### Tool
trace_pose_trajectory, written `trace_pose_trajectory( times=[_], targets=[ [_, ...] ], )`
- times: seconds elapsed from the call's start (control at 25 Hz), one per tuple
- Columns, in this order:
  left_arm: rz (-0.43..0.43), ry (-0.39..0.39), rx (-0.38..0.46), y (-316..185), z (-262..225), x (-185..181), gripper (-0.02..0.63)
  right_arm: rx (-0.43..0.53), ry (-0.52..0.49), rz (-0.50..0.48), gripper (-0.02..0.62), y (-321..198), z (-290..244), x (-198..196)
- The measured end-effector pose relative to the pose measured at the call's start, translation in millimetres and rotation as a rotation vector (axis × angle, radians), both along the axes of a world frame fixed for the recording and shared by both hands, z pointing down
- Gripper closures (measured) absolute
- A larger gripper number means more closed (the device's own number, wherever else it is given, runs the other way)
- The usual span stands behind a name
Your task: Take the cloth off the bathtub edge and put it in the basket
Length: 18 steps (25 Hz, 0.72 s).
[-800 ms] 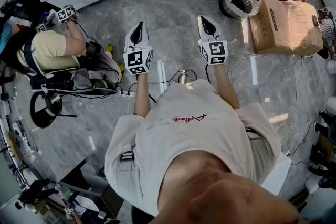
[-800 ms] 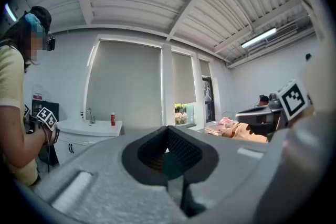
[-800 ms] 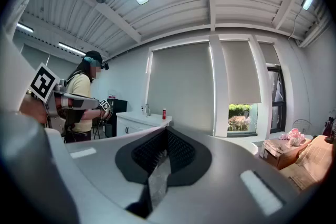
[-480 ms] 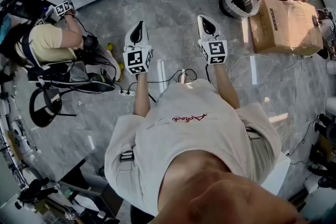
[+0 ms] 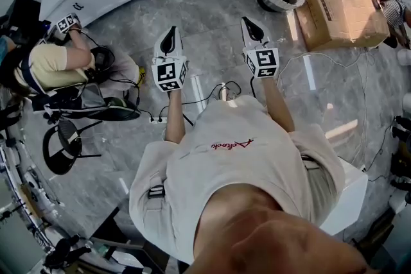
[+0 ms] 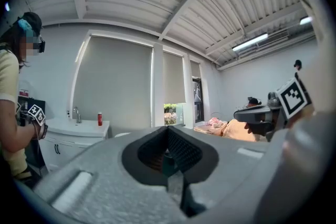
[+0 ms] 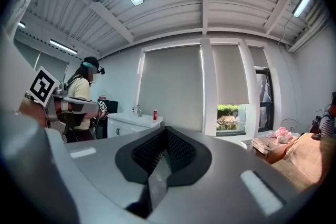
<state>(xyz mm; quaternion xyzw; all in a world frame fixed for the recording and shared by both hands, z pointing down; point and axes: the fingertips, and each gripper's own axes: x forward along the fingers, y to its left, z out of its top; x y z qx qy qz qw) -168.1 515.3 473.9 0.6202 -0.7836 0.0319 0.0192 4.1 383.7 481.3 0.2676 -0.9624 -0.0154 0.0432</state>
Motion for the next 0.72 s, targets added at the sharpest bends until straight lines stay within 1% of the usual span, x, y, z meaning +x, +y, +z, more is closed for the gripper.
trace_pose_trajectory(
  times=[0.24,0.4,0.6,0.72],
  targets=[
    [0.168,0.008,-0.012,-31,7,41,0.606,-0.008,0.003,0.18,0.589,-5,0,64],
    [0.284,0.017,-0.014,-53,9,76,0.606,-0.01,0.004,0.299,0.589,-5,0,112],
    [0.424,0.033,-0.025,-80,16,114,0.606,-0.014,0.026,0.429,0.589,-4,3,158],
    [0.516,0.056,-0.038,-107,23,141,0.606,-0.024,0.046,0.517,0.589,-10,5,187]
  ],
)
